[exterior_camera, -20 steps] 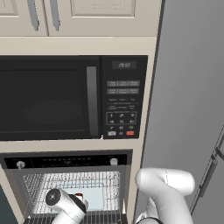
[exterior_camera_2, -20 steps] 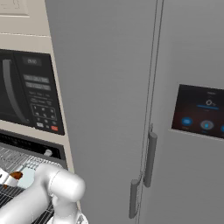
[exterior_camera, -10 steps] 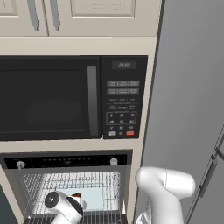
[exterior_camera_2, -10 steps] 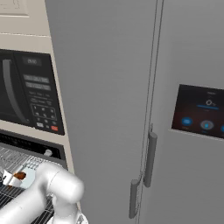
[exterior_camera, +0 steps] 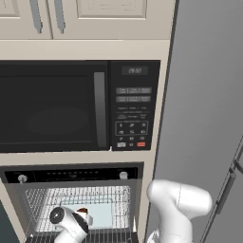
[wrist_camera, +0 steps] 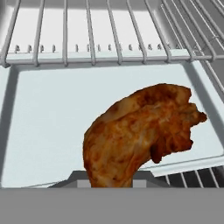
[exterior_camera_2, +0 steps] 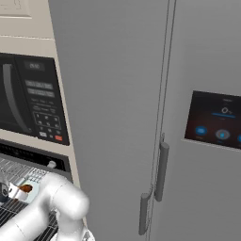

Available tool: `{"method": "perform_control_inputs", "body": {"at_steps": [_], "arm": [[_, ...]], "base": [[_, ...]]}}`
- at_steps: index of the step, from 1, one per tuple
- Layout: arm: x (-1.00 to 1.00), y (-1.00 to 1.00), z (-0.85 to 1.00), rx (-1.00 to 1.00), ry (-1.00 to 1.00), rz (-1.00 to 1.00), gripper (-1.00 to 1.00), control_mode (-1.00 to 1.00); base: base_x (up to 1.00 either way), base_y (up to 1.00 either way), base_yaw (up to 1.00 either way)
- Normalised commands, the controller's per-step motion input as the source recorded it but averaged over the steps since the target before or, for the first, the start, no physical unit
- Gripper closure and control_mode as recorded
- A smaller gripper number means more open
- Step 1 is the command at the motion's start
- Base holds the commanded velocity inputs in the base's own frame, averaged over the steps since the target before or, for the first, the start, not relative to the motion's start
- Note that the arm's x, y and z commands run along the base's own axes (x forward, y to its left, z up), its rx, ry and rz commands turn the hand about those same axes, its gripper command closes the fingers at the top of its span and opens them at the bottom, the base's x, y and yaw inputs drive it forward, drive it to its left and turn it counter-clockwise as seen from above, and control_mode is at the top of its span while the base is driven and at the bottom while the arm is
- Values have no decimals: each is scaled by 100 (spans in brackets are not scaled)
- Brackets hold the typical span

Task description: Place the chicken drumstick on the bottom rack of the oven.

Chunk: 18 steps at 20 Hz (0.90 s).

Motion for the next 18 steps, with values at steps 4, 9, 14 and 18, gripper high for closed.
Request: {"method": "perform_control_inputs", "body": {"at_steps": [4, 9, 14, 18], "arm": [[14, 1, -47, -1, 0, 0, 100, -100], [23, 3, -34, -2, -2, 0, 100, -100], [17, 3, -16, 0, 0, 0, 100, -100], [29, 0, -5, 0, 0, 0, 100, -100]], "base": [[0, 0, 0], [0, 0, 0], [0, 0, 0], [0, 0, 0]]}}
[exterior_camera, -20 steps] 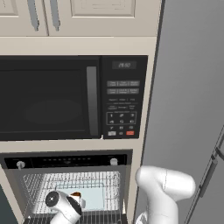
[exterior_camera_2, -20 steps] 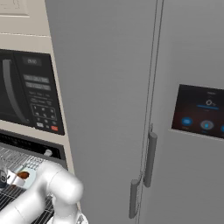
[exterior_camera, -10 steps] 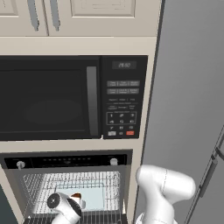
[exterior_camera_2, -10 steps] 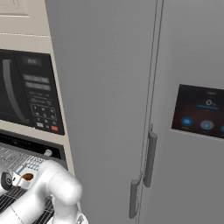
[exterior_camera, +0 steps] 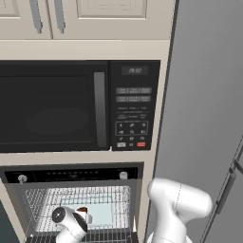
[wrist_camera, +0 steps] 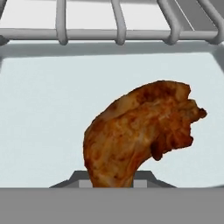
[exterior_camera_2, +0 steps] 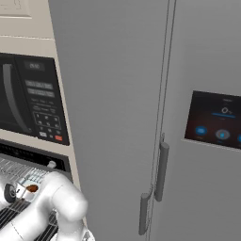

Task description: Place the chicken drumstick on the bottom rack of the oven.

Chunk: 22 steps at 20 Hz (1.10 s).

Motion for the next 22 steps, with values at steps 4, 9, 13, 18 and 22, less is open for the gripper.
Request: {"method": "perform_control_inputs", "body": {"at_steps": [4, 9, 13, 18, 22], "arm": [[4, 4, -22, 0, 0, 0, 100, -100], [0, 7, -15, 0, 0, 0, -100, -100], [0, 1, 2, 0, -4, 0, -100, -100], [-9, 3, 12, -1, -3, 0, -100, -100], [-44, 0, 55, 0, 0, -4, -100, -100]], "base": [[0, 0, 0], [0, 0, 0], [0, 0, 0], [0, 0, 0], [0, 0, 0]]}}
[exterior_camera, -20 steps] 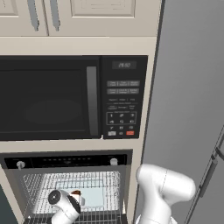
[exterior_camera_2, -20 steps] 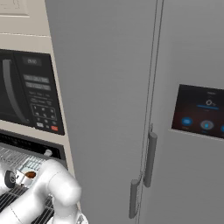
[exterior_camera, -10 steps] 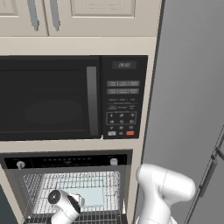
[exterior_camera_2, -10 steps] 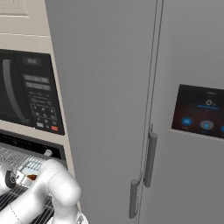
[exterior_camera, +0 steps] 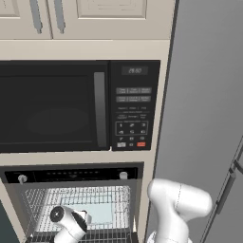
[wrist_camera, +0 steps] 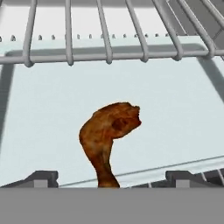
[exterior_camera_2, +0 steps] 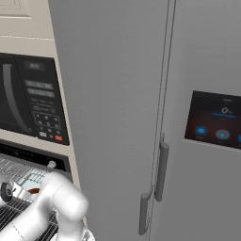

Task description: Place the chicken drumstick on the bottom rack of the oven.

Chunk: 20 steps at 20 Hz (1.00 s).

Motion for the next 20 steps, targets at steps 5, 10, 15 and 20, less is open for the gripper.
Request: {"method": "perform_control_inputs", "body": {"at_steps": [5, 10, 15, 20], "arm": [[-66, 0, 57, 0, 0, -5, -100, -100], [-71, 0, 67, 0, 0, 0, -100, -100], [-52, 0, 89, 3, 5, 2, -100, -100], [-38, -12, 75, 17, 7, 13, -100, -100]], "base": [[0, 0, 0], [0, 0, 0], [0, 0, 0], [0, 0, 0]]}}
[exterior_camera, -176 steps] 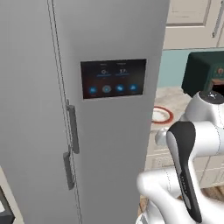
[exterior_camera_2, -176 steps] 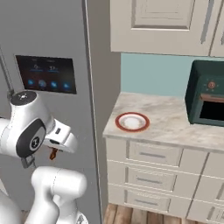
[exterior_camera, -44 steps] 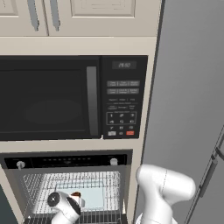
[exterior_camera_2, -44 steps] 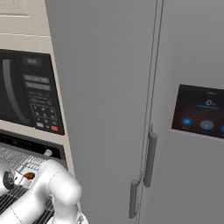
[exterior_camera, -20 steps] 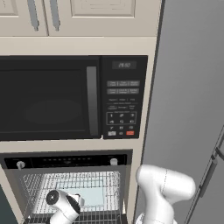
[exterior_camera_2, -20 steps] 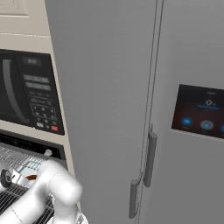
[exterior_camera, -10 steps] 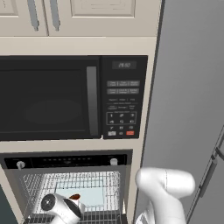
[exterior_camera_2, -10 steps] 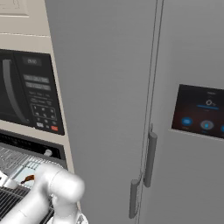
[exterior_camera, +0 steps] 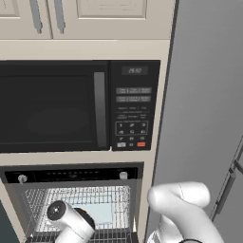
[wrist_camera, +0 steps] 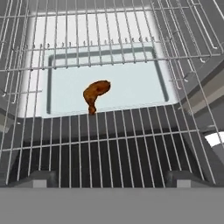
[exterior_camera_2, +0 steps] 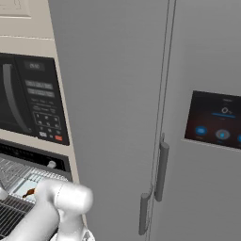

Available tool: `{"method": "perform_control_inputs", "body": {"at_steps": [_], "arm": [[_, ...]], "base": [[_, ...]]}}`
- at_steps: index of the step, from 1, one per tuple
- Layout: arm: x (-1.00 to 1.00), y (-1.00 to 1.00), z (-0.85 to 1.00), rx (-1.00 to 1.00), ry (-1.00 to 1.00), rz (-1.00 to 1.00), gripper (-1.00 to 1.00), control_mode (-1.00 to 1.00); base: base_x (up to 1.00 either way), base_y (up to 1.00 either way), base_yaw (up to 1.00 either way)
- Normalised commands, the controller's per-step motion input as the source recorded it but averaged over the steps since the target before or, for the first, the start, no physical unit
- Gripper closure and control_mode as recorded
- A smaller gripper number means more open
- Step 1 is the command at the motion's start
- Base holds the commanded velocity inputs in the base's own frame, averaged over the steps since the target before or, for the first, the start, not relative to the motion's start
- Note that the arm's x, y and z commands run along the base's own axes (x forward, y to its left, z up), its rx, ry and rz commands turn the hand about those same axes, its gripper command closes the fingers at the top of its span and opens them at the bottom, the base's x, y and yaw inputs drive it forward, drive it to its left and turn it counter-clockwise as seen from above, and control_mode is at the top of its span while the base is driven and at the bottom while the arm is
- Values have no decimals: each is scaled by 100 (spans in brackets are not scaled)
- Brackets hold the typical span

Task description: Place the chicken drumstick on the bottom rack of the oven.

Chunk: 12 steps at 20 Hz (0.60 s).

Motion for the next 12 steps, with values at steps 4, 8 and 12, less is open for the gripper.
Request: {"method": "perform_control_inputs", "body": {"at_steps": [4, 8, 12], "arm": [[-33, -17, 66, 28, 8, 14, -100, -100], [-23, -2, 50, 14, 3, 12, -100, -100], [-1, 0, 11, 0, 1, 4, -100, -100]], "base": [[0, 0, 0], [0, 0, 0], [0, 0, 0]]}}
